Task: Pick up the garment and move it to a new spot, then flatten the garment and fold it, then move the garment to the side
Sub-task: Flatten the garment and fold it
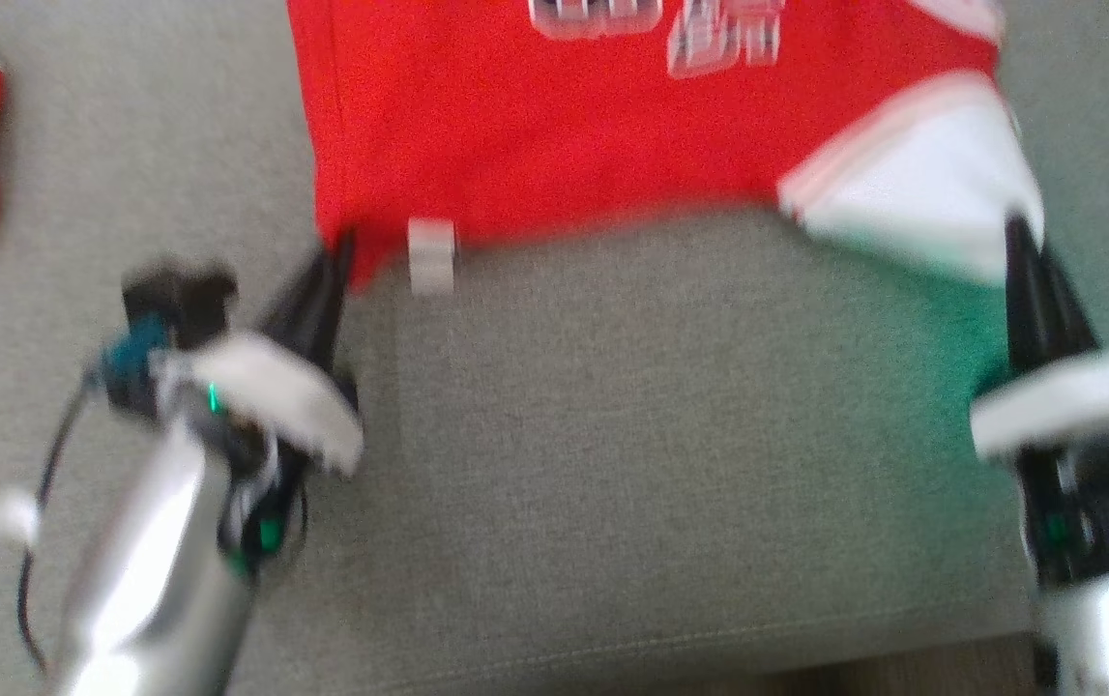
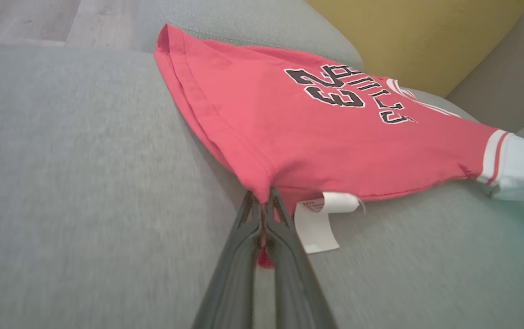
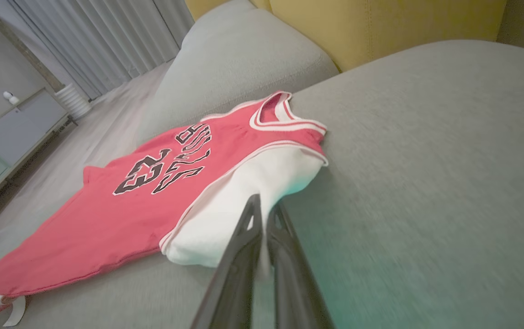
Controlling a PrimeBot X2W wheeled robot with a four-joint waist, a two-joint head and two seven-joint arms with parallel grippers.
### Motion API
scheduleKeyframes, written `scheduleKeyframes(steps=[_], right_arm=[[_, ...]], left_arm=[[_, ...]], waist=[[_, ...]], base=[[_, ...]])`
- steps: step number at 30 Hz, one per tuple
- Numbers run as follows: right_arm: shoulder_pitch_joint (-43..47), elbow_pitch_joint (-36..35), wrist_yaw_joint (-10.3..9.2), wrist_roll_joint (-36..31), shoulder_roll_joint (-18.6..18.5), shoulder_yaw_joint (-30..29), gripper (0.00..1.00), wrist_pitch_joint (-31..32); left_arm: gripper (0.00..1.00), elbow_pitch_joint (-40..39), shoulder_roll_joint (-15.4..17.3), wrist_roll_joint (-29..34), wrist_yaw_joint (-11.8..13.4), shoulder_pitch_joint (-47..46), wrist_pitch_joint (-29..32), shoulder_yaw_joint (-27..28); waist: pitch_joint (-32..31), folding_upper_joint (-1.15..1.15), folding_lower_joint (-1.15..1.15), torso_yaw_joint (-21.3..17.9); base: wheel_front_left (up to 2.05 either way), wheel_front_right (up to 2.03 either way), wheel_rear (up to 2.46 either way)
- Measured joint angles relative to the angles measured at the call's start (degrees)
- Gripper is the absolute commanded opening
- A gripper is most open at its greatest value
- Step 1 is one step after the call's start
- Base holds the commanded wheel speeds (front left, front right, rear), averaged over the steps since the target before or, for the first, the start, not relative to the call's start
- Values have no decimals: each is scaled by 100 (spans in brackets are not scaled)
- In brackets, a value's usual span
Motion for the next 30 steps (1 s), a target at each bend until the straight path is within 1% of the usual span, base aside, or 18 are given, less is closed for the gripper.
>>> scheduleKeyframes(steps=[5,8,11,14,18,22,27,30], right_arm=[[1366,-791,0,13,42,-326,0,455],[2075,-1294,0,136,46,-443,0,748],[2728,-1760,0,182,56,-501,0,1077],[3051,-1961,0,289,70,-520,0,1296],[2767,-1950,0,209,73,-530,0,1596],[2014,-1919,0,-119,-7,-453,0,2062],[1058,-1691,0,-260,-492,-327,0,2564],[487,-1432,0,-272,-666,-335,0,2758]], left_arm=[[0,-1332,125,-320,396,1559,335,12],[0,-2131,177,-478,626,2404,615,-15],[0,-2787,198,-614,800,3092,876,-105],[0,-3139,185,-801,916,3465,1125,-241],[0,-3243,222,-854,958,3315,1512,-269],[0,-3260,410,-899,1011,2714,1928,-138],[0,-3243,522,-1250,1015,1976,2613,33],[0,-3039,530,-1362,1082,1608,3003,42]], waist=[[-533,0,0,61],[-747,0,0,120],[-805,0,0,211],[-762,0,0,237],[-660,0,0,276],[-587,0,0,299],[-422,0,0,323],[-272,0,0,343]], base=[[0,0,0],[0,0,0],[0,0,0],[0,0,0],[0,0,0],[0,0,0],[0,0,0],[0,0,0]])
